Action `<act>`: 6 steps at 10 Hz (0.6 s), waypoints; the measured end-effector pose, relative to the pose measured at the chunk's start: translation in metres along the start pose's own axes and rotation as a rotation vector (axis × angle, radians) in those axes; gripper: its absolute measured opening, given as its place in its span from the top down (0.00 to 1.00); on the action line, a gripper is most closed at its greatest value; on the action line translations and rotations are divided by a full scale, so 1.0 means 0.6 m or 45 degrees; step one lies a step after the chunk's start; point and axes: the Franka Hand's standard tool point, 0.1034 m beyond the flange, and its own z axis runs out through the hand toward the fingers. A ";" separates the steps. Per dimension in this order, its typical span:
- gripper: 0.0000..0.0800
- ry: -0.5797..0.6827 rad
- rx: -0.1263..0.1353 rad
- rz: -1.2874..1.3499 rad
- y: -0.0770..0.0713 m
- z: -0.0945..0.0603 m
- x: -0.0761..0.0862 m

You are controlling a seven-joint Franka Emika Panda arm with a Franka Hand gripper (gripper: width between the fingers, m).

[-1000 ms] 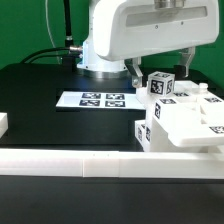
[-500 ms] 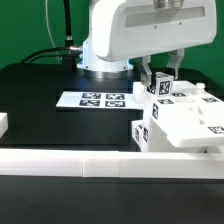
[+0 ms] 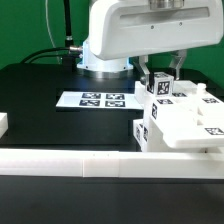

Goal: Assemble chair

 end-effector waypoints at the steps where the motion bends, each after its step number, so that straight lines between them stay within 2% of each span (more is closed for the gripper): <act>1: 0.65 0.004 -0.001 0.113 -0.002 0.000 0.001; 6: 0.65 0.027 -0.006 0.647 -0.003 0.000 0.006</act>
Offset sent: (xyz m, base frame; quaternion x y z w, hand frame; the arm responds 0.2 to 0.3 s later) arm -0.0040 0.0040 -0.0024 -0.0021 0.0052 0.1601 0.9871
